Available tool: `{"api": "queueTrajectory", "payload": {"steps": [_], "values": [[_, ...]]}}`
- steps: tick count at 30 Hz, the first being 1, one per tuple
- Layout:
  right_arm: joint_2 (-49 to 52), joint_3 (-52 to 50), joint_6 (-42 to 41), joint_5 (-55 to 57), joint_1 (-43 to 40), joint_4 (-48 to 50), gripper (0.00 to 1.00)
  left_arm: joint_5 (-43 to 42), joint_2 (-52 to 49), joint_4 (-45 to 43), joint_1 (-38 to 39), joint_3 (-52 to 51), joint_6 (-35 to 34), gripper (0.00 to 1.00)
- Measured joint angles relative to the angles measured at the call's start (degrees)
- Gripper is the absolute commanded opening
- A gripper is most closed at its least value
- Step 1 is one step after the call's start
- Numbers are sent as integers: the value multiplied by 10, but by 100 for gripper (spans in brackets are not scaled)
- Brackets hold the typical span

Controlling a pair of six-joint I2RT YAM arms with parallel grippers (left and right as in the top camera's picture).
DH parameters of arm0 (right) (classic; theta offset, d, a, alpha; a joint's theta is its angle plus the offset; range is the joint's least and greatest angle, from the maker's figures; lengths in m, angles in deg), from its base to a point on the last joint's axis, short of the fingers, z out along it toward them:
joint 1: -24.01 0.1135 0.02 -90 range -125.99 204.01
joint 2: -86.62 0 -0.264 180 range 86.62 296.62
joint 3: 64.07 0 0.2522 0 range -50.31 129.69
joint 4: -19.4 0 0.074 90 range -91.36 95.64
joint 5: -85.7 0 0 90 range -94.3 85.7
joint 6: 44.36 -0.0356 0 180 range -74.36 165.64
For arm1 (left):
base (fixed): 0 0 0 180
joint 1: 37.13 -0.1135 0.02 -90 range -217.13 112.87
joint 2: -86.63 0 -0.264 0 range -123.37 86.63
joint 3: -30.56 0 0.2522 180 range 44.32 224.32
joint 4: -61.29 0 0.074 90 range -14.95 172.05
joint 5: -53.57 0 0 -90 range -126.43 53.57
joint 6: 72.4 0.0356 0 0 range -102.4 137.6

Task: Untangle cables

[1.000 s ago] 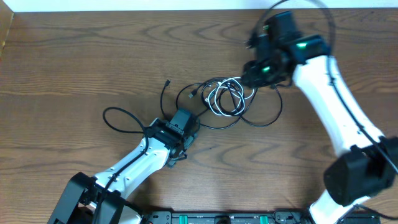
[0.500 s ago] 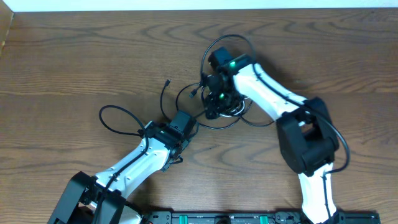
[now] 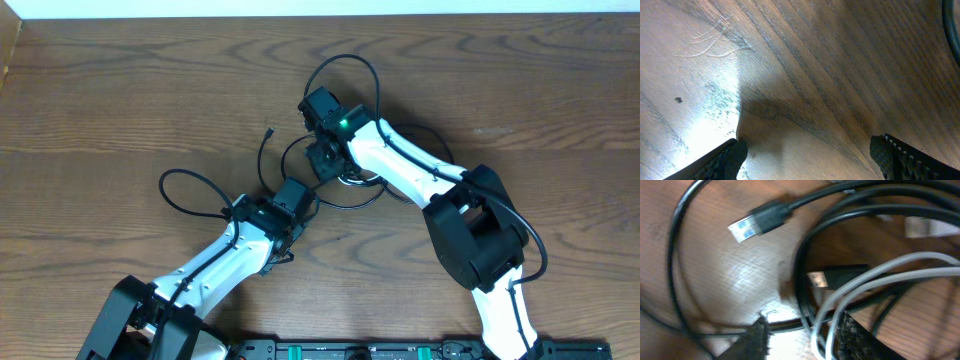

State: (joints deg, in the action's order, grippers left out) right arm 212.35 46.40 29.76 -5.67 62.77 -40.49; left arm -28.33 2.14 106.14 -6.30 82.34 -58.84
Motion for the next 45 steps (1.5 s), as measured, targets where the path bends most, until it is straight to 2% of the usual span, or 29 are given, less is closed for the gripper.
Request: {"api": "queueTrajectory", "payload": {"steps": [3,13,16,19,25,31,39,41,45], "values": [[0,0,-20,13,-1,1,27,0,0,0,0,0,0,85],[0,-2,-41,25,-2,28,33,0,0,0,0,0,0,85],[0,-16,-44,25,-3,44,33,0,0,0,0,0,0,85],[0,-37,-50,26,-3,51,24,0,0,0,0,0,0,85],[0,-50,-59,28,-5,71,19,0,0,0,0,0,0,85],[0,-54,-64,27,-6,81,4,0,0,0,0,0,0,85],[0,-54,-66,26,-13,78,17,0,0,0,0,0,0,86],[0,-54,-66,25,-17,76,24,0,0,0,0,0,0,85],[0,-54,-66,24,-24,74,24,0,0,0,0,0,0,86]]}}
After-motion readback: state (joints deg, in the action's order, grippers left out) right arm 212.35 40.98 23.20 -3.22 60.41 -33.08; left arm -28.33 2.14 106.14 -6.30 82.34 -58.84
